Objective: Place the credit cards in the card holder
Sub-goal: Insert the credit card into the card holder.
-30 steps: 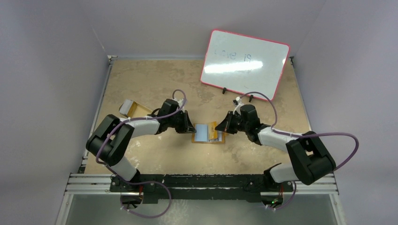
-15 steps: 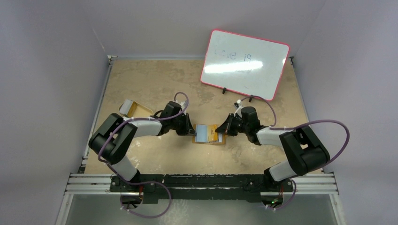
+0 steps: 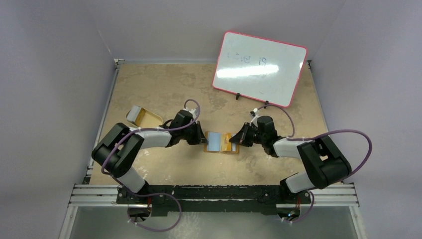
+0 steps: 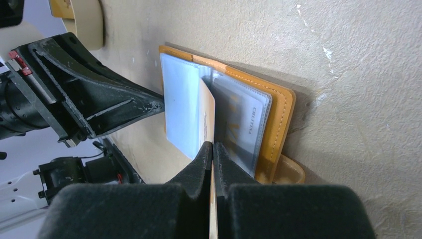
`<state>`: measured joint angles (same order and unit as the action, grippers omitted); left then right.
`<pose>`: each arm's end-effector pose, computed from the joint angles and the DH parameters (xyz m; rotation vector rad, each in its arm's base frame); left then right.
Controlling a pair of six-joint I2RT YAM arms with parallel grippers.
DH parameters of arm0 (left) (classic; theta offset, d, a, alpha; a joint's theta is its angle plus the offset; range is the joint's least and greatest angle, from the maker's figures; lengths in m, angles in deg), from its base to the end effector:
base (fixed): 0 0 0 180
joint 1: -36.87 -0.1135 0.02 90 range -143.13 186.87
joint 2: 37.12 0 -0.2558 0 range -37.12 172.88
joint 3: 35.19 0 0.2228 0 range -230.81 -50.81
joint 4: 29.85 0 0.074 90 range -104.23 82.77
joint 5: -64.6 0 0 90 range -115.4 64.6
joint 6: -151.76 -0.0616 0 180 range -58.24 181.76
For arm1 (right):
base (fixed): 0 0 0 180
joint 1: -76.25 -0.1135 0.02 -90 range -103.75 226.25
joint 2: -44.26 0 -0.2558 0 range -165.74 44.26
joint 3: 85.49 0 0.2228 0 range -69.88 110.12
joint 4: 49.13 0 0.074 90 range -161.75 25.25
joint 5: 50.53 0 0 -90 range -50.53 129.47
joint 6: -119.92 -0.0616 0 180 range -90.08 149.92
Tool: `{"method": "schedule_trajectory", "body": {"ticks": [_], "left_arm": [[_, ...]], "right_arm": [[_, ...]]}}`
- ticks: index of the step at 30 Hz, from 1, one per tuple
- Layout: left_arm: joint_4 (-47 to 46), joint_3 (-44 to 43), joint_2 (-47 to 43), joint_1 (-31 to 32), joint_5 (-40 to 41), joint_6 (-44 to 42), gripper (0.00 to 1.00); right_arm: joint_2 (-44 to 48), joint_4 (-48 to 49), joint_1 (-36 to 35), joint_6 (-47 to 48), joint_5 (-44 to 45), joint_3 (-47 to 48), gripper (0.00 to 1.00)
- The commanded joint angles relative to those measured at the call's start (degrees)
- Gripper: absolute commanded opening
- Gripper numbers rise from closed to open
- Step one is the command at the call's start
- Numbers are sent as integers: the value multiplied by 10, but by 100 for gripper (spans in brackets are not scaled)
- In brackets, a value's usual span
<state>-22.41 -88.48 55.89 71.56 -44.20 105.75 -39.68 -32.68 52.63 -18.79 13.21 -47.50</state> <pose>0.2311 -0.1841 0.1296 -0.0423 2.5972 -0.9765 0.2277 0.1293 0.1441 0.1904 2.2681 1.2009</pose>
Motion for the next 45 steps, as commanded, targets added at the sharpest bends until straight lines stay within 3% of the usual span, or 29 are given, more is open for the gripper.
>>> {"method": "schedule_trajectory", "body": {"ticks": [1,31,45], "left_arm": [[25,22,-5,9,30,-1,0],[9,15,-1,38,40,23,0],[36,-14,17,38,71,0,0]], "right_arm": [[4,13,-1,2,19,-8,0],[-61,92,-3,-14,11,-3,0],[-75,-44,-5,79,-22,47,0]]}}
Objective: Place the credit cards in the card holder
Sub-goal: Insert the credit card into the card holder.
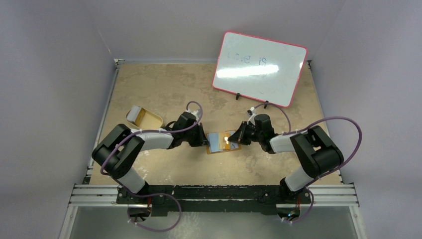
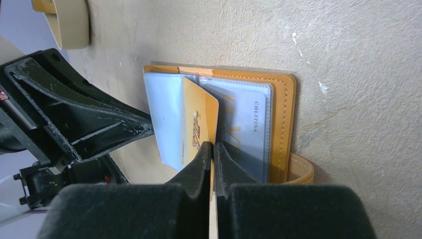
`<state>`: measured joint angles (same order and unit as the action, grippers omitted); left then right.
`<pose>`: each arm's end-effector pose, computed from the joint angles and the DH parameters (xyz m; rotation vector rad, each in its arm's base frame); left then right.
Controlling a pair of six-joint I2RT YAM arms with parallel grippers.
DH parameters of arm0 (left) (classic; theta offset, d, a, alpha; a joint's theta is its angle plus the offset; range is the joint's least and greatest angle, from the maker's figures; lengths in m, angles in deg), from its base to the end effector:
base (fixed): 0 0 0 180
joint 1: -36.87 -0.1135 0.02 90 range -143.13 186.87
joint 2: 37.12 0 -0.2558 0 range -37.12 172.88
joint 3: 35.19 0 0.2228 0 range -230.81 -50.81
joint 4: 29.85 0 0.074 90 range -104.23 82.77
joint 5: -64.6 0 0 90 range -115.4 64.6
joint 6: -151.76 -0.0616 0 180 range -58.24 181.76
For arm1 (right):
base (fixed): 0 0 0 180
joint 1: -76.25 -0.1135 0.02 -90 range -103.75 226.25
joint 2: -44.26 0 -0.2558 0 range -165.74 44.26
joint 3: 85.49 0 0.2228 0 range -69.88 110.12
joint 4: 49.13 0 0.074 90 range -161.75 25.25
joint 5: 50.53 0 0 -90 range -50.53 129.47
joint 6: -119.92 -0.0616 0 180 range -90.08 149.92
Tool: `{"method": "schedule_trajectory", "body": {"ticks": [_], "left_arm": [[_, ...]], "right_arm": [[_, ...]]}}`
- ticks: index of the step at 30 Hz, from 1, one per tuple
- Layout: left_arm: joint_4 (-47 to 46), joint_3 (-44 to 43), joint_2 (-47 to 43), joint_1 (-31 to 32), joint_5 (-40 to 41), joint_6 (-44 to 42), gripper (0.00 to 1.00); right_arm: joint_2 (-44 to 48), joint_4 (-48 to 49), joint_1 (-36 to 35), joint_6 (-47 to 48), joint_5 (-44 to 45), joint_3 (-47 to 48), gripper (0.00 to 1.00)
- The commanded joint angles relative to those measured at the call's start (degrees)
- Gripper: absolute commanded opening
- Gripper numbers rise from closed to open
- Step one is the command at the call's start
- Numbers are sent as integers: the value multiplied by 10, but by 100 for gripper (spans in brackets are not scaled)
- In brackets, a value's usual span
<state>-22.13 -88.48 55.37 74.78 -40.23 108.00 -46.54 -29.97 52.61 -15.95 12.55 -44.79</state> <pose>0.2231 -0.1937 0.1307 -0.0555 2.5954 -0.9362 0.2426 0.1366 0.1321 0.1357 2.2875 1.1798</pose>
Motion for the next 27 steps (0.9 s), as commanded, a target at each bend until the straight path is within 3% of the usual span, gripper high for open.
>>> {"method": "schedule_trajectory", "body": {"ticks": [1,15,27], "left_arm": [[35,-17,26,5,32,-24,0],[48,-34,49,6,65,-34,0],[69,-75,61,5,59,-50,0]], "right_arm": [[-4,-81,-5,55,-14,23,0],[-15,-165,3,125,5,74,0],[-49,-48,-6,24,-33,69,1]]}}
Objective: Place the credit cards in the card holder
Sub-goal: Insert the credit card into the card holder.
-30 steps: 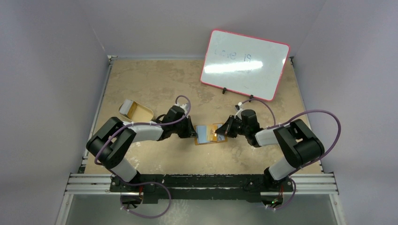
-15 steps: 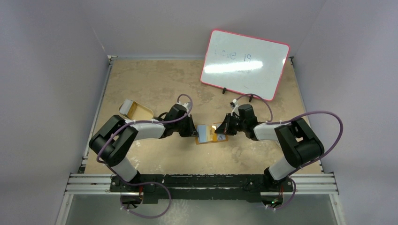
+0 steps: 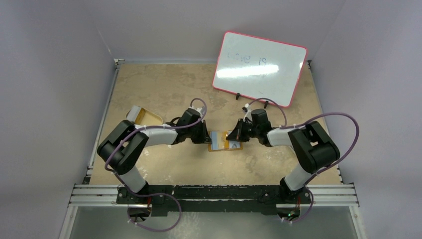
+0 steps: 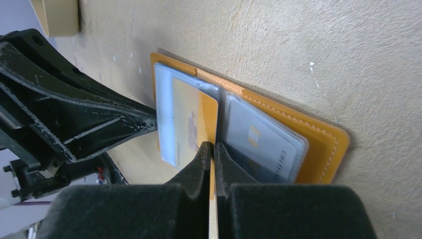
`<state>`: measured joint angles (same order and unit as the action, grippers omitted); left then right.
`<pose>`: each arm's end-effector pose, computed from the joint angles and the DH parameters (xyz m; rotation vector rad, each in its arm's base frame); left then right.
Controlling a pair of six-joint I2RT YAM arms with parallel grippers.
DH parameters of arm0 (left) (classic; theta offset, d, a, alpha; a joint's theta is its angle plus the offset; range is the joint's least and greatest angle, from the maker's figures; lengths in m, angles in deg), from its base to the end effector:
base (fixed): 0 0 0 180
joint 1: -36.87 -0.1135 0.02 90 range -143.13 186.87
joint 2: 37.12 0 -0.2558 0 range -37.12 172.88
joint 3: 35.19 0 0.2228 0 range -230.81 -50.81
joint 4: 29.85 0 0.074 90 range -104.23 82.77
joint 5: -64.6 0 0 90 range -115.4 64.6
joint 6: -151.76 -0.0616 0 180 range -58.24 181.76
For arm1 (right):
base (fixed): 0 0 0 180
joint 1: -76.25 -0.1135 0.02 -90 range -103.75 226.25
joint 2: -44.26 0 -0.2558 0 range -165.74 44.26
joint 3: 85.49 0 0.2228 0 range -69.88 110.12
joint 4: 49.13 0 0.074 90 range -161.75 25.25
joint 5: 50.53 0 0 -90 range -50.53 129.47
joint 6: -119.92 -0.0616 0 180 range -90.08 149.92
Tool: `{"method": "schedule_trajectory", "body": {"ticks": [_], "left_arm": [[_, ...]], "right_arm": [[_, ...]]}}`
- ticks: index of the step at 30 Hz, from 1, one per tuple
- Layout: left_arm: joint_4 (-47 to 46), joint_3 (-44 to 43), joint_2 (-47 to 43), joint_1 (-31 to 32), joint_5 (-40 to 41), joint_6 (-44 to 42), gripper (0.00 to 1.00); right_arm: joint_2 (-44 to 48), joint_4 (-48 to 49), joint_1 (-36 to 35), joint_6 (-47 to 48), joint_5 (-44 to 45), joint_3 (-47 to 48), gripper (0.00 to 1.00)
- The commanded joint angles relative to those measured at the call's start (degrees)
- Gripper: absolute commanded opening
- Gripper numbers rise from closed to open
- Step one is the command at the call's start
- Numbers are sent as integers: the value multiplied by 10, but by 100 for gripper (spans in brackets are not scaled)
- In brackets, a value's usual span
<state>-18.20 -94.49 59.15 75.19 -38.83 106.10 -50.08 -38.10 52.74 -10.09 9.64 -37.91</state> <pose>0.2378 -0.2062 0.1333 -0.0212 2.6119 -0.8815 0.2587 0.1460 0.1318 0.0196 2.3579 1.1594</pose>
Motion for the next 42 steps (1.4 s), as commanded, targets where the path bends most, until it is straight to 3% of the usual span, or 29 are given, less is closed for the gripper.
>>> {"method": "schedule_trajectory", "body": {"ticks": [1,4,12,16,25,34,38,42], "left_arm": [[31,-17,24,1,45,-33,0],[47,-27,23,1,57,-41,0],[70,-47,18,1,65,-53,0],[62,-46,19,0,59,-46,0],[49,-36,21,0,48,-37,0],[44,-37,24,1,45,-35,0],[52,-42,20,1,45,-38,0],[76,-51,1,0,58,-40,0]], "right_arm": [[-13,37,-11,-40,-4,0,2],[-4,12,-24,-29,13,15,6],[61,-131,-25,30,112,40,32],[72,-129,-26,27,123,44,35],[29,-66,-31,1,72,41,27],[8,-13,-56,-34,45,43,14],[14,-17,-55,-34,52,36,12],[41,-81,-55,-12,74,43,16]]}}
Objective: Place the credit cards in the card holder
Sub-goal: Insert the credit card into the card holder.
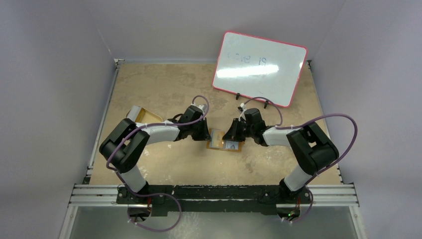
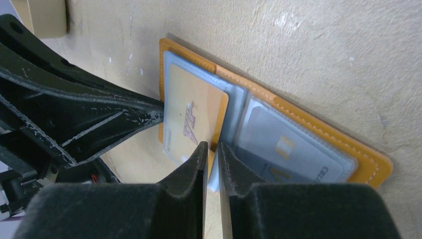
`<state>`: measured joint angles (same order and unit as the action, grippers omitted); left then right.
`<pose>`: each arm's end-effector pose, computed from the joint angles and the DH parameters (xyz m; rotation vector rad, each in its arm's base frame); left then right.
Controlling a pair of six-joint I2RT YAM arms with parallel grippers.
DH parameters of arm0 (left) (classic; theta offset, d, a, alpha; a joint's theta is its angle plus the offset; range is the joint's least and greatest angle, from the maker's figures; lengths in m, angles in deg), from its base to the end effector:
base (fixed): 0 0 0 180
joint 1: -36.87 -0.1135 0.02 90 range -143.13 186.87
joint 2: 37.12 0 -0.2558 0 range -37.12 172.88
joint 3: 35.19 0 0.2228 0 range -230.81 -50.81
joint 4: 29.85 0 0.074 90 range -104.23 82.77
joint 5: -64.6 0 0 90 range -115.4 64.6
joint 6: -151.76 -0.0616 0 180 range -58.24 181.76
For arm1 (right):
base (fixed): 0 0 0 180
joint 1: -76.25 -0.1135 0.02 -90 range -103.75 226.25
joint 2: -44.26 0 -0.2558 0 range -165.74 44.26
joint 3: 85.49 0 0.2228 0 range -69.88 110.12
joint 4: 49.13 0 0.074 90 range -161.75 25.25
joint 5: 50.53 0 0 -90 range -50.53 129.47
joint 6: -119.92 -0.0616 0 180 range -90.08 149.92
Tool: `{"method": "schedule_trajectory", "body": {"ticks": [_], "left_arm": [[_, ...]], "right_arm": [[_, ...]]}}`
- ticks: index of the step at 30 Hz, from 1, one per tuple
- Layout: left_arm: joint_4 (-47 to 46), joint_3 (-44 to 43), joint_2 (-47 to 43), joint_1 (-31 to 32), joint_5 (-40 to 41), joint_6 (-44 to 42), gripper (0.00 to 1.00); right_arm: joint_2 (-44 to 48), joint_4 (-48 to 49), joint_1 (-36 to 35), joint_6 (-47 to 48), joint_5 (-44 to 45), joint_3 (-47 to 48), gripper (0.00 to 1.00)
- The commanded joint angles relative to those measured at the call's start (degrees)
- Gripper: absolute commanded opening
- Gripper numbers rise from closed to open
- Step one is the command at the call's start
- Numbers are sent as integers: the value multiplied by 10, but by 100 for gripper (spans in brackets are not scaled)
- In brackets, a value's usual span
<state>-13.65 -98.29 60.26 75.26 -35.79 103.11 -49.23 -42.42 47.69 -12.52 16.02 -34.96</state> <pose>0.2460 -0.2090 0.1379 0.0178 2.6160 -0.7846 0.2552 0.1668 0.1398 0.0389 2.3845 1.0987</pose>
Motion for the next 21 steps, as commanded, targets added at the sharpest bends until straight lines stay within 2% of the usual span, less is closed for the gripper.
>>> {"method": "schedule_trajectory", "body": {"ticks": [1,5,9,16,21], "left_arm": [[36,-15,-17,-1,31,-7,2],[25,-13,-54,0,32,21,13],[-45,9,-70,0,7,62,20],[-114,35,-59,0,-18,95,24],[-109,35,-45,0,-13,88,27]], "right_arm": [[40,-54,-5,21,24,15,16],[65,-90,-5,40,54,15,18],[60,-72,-4,43,58,10,16],[34,-41,-4,44,60,14,12],[26,-33,-4,44,56,9,12]]}}
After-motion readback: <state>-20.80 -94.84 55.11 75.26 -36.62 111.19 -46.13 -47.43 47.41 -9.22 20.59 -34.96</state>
